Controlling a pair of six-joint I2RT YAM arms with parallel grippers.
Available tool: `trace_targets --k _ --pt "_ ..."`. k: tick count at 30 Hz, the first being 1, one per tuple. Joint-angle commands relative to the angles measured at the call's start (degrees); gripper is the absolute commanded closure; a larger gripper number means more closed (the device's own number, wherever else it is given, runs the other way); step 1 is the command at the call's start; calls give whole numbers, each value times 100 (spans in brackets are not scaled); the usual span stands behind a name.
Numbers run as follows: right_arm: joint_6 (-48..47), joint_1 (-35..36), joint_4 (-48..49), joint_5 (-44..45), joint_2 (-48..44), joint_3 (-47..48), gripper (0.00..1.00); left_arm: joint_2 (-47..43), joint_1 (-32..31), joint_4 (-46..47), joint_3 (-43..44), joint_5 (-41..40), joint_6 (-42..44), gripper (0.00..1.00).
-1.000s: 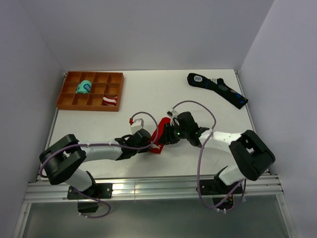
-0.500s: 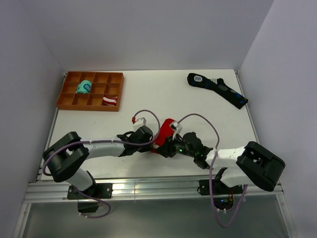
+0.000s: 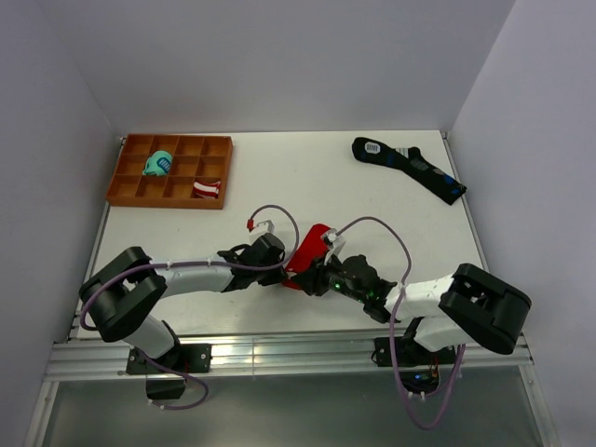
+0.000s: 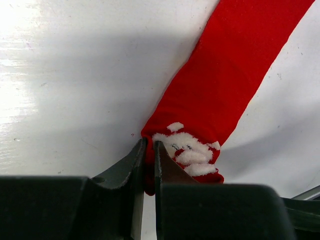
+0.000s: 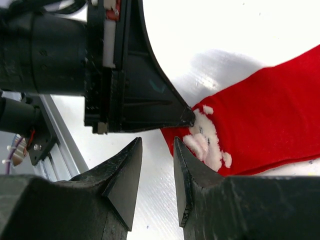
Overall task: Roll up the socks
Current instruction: Roll the sock at the center of the board.
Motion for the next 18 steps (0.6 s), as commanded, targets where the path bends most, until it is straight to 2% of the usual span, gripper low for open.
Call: trace_targets --k 1,5,10,18 --pt "-72 99 433 141 175 -61 61 222 6 -851 -151 209 2 100" --pt "33 230 530 394 10 -218 61 266 6 -851 -142 218 2 100" --pt "-125 538 -31 1072 -466 -263 61 292 6 -833 -134 227 11 100" --pt "-142 626 -59 1125 -458 -342 61 310 6 -816 -107 253 11 100"
